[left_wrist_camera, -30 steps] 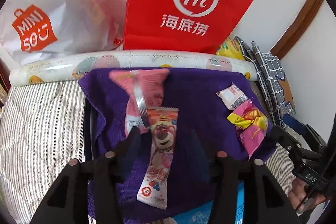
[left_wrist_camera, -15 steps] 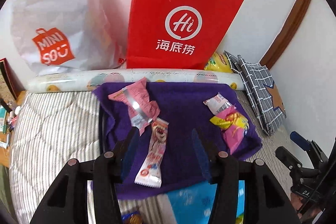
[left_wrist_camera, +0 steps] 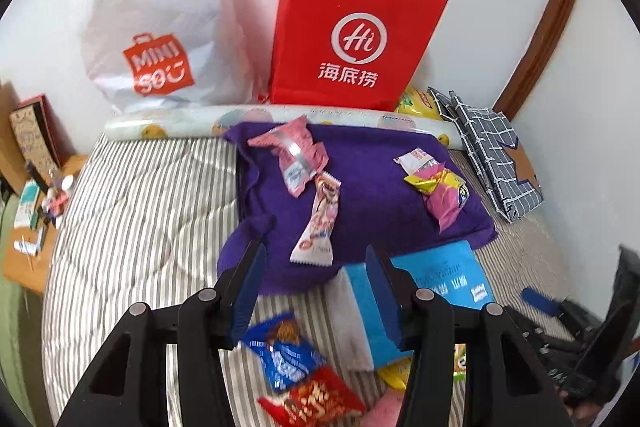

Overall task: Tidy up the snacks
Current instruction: 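Reach down to the bed and grasp the green chicken-print snack bag with the right tool, then grasp the red gold-lettered packet with the left tool while the right tool holds the green bag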

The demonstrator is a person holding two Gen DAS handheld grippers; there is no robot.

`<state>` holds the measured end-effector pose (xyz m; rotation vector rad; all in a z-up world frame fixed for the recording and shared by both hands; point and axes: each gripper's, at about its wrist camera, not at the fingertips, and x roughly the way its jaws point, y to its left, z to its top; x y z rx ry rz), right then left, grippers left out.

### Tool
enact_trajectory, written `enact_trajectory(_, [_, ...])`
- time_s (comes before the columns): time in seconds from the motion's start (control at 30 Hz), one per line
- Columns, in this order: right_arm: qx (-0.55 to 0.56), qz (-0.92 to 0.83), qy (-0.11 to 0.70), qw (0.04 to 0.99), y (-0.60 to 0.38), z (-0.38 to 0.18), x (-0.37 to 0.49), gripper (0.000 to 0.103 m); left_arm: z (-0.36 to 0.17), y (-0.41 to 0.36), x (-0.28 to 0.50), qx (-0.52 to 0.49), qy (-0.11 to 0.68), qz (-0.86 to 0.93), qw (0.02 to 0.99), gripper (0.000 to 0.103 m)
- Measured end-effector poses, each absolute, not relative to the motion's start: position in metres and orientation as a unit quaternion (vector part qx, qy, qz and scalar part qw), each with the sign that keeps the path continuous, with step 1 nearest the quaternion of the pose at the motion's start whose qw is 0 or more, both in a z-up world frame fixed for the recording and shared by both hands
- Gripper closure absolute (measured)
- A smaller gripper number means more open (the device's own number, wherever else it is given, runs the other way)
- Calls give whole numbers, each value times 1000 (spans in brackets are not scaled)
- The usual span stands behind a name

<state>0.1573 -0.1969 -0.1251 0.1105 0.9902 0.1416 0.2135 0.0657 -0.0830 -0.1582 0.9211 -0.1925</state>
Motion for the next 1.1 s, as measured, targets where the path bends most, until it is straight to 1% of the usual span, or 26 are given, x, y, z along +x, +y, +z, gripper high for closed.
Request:
enact_trajectory(0.03, [57,67,480,873,-196,-130,154,45,-84,67,210,-80,446,-94,886,53])
enact_trajectory(0.23, [78,74,486,867,-189,-143,138,46,-90,76,195,-87,455,-96,881,52])
enact_trajectory(0.5, [48,73,514,853,-171,-168,146,47,-97,85,179,-86,461,-84,879,49])
enact_trajectory(0.57, [58,80,508,856,-173,-168,143,57,-102,87,176,-86,468,-78,876,49])
enact_trajectory(0.67, [57,84,496,862,-177,-160,137,66,-115,88,171,-87,481,-69,870,49])
enact_trajectory(0.9, [60,75,473,876,-202,-144,122,67,-151,81,158,-91,523,-67,845,48])
enact_trajectory(1.1, [68,73,467,878,-218,-142,118,67,-165,71,151,-109,536,-69,834,48])
